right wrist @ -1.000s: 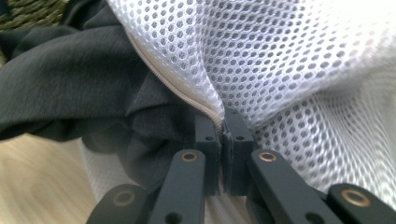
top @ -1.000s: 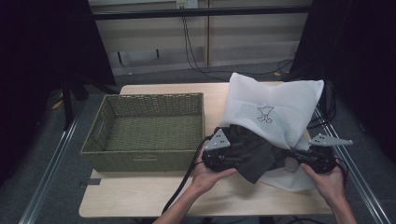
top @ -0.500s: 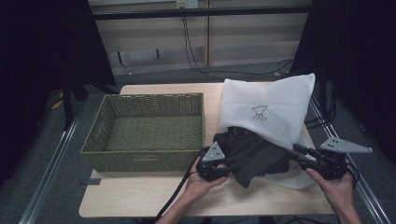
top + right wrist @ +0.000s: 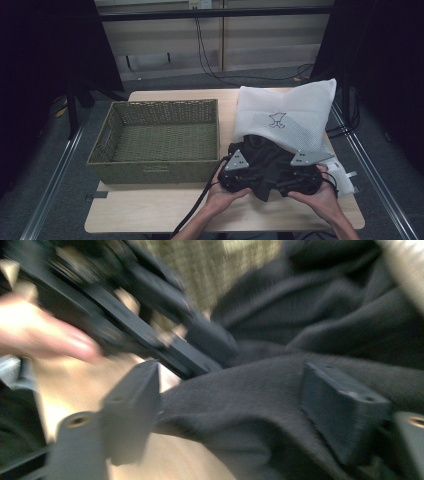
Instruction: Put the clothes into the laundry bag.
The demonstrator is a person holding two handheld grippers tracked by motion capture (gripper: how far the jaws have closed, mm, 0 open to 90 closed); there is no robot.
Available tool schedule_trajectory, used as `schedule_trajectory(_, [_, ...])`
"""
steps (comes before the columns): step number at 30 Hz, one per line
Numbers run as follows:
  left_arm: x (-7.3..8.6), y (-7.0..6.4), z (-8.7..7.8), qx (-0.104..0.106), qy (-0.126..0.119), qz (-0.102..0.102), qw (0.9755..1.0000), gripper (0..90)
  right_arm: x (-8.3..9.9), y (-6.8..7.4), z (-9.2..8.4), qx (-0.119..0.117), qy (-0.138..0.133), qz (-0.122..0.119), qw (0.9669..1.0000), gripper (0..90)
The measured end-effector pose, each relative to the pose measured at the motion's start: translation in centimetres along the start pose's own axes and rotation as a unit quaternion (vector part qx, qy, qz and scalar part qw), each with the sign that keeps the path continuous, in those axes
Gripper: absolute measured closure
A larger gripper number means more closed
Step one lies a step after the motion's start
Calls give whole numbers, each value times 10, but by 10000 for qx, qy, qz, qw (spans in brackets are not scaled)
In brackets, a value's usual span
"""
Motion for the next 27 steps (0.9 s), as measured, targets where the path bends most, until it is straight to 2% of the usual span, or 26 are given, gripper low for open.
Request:
schedule_trajectory(1, [-1,-1,-6,55,-102,-3,9999,702,2,-1,7,26,69,-31,10000,130])
schedule_trajectory(2, [-1,-1,-6,55,-102,-3,9999,695,2,-1,7,26,69,-31,10000,130])
schedule_trajectory(3, [0,0,-12,109,-177,-20,9998,687,8,-4,20,116,193,-103,9997,99])
schedule_trajectory(4, [1,0,-15,89,-199,-60,9997,679,10,-4,24,134,253,-135,9995,87])
schedule_trajectory(8, [5,1,-20,118,-241,-55,9996,661,13,-5,31,222,221,-213,9993,86])
schedule_trajectory(11, [11,4,-25,123,-261,-58,9996,654,26,-8,47,363,612,-235,9972,123])
schedule_trajectory(12, [11,4,-25,123,-261,-58,9996,651,26,-8,47,363,612,-235,9972,123])
schedule_trajectory(13, [14,5,-27,21,-217,-39,9998,649,28,-8,52,509,699,-309,9958,175])
schedule_trajectory(14, [15,4,-27,91,-260,-57,9996,649,29,-8,52,641,778,-300,9945,220])
schedule_trajectory(15, [16,4,-27,90,-236,-36,9997,649,29,-8,53,699,841,-325,9935,264])
schedule_trajectory(16, [16,4,-27,90,-236,-36,9997,649,29,-8,53,699,841,-325,9935,264])
schedule_trajectory(17, [17,5,-28,61,-181,-24,9998,650,30,-12,51,836,852,-259,9925,418])
schedule_trajectory(18, [17,5,-28,61,-181,-24,9998,650,30,-12,51,836,852,-259,9925,418])
schedule_trajectory(19, [18,5,-27,118,-240,-94,9996,651,30,-16,47,862,856,-132,9925,615])
schedule_trajectory(20, [18,5,-27,118,-240,-94,9996,658,29,-19,46,824,808,-92,9933,711])
schedule_trajectory(21, [19,5,-27,110,-217,-71,9997,661,29,-23,42,708,797,102,9942,760])
schedule_trajectory(22, [19,5,-27,110,-217,-71,9997,661,28,-24,39,529,742,290,9954,787])
schedule_trajectory(24, [20,4,-27,149,-234,-77,9996,677,27,-26,38,476,684,307,9960,795])
schedule_trajectory(25, [22,4,-28,179,-163,2,9997,696,23,-23,32,413,619,341,9966,803])
schedule_trajectory(26, [22,1,-27,264,-216,4,9994,708,20,-21,28,402,565,323,9971,806])
schedule_trajectory(27, [22,-4,-26,408,-189,109,9989,726,16,-20,24,354,498,319,9976,807])
Point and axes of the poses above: each handheld gripper's, and its own axes: z roughly forward along the jaws, x roughly out of its underside, y roughly to its left, the point moved 6 cm from there along z, roughly forward along the jaws, and after that the axes turned 14 degrees about y, right-handed, at the moved point
